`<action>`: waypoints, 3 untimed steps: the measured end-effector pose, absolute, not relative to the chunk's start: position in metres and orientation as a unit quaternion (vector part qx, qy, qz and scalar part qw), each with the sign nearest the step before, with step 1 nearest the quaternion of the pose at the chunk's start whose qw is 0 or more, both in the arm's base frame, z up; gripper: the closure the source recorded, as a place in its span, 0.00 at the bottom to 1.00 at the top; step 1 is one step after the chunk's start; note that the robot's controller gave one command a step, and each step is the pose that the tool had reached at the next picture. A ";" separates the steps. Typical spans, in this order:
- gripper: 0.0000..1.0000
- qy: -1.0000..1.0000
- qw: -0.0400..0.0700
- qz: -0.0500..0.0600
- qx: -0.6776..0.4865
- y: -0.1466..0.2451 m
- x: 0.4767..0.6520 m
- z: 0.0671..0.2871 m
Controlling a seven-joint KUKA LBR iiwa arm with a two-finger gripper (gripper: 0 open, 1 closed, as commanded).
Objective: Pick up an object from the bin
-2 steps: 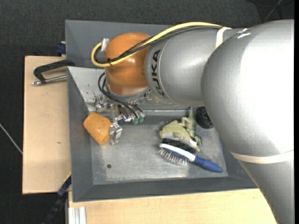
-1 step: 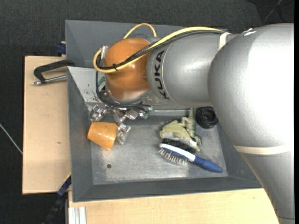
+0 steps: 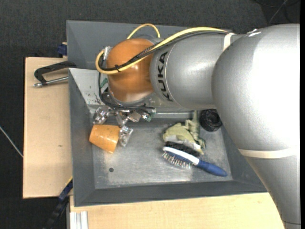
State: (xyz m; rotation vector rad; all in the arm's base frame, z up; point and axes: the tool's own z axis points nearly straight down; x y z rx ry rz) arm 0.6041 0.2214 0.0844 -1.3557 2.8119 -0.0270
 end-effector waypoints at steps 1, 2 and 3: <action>1.00 0.901 0.009 0.000 -0.433 0.223 0.607 0.160; 1.00 0.902 0.005 0.001 -0.432 0.225 0.609 0.168; 1.00 0.902 0.005 0.001 -0.431 0.226 0.610 0.180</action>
Offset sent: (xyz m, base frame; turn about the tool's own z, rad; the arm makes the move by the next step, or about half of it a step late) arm -0.0002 0.0001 0.0681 0.0001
